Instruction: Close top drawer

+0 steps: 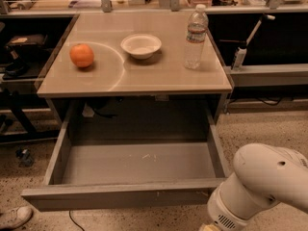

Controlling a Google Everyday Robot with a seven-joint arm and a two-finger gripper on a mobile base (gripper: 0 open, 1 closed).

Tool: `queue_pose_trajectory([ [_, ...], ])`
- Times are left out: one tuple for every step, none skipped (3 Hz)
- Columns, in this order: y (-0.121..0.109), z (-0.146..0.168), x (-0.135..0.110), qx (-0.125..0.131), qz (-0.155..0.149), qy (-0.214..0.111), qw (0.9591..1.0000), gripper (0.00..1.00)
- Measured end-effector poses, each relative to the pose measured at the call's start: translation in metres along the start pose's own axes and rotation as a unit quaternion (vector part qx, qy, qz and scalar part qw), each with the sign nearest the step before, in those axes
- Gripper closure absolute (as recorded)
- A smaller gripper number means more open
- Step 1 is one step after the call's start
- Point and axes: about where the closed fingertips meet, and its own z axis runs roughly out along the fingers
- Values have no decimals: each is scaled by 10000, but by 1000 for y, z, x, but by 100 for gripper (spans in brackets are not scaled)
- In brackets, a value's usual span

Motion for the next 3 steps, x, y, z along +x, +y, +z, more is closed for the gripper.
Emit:
queue_pose_trajectory([
  [0,0,0,0,0,0,10000,22],
  [0,0,0,0,0,0,10000,45],
  [0,0,0,1,-1,0,10000,69],
])
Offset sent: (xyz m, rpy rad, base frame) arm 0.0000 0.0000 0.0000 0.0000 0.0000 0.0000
